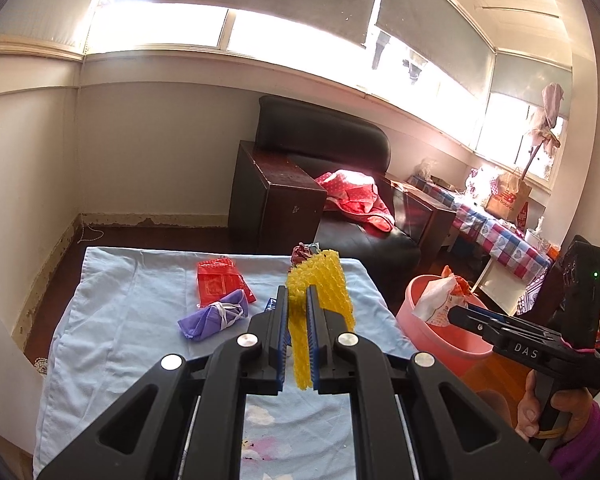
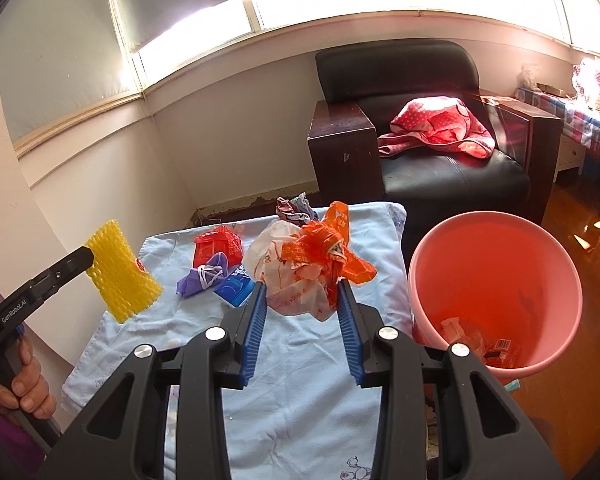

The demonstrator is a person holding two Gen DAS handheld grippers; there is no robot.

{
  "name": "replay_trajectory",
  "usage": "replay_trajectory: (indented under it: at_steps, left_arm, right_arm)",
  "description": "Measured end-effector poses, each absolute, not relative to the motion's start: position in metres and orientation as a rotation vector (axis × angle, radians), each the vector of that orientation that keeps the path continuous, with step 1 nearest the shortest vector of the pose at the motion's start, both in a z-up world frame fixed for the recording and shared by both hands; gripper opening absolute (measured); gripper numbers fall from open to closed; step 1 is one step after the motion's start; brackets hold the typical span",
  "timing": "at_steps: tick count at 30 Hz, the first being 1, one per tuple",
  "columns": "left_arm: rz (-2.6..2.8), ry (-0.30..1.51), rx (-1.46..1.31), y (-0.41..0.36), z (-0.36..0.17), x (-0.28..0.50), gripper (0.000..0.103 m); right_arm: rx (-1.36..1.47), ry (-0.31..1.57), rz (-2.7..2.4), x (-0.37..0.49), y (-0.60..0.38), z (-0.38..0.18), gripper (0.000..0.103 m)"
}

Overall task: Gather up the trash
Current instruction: 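Carry the net and bag over the bucket and open both grippers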

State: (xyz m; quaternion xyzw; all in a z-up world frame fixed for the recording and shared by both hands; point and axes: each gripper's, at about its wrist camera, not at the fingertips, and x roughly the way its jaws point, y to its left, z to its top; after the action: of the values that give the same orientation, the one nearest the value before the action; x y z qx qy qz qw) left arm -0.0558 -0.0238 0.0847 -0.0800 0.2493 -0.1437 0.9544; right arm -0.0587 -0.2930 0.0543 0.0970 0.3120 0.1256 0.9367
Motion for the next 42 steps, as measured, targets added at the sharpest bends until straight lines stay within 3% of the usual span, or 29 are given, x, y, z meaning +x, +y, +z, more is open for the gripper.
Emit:
replay_trajectory:
  at_steps: [15, 29, 42]
  left_arm:
    - [-0.401, 0.527, -0.158, -0.055, 0.082, -0.03, 0.008]
    - [-0.636, 0.571, -0.065, -0.17, 0.078, 0.018, 0.008]
    - [-0.73, 0.678, 0.019, -0.264, 0.035, 0.068, 0.008]
  right_arm:
    - [0.226, 0.637, 0.156, -0.062, -0.324, 0.051, 0.036]
    - [0.261, 0.646, -0.037, -0.057, -0.395, 0.036, 0.036]
    - [0.245, 0.712, -0.127, -0.029, -0.427, 0.006, 0.036]
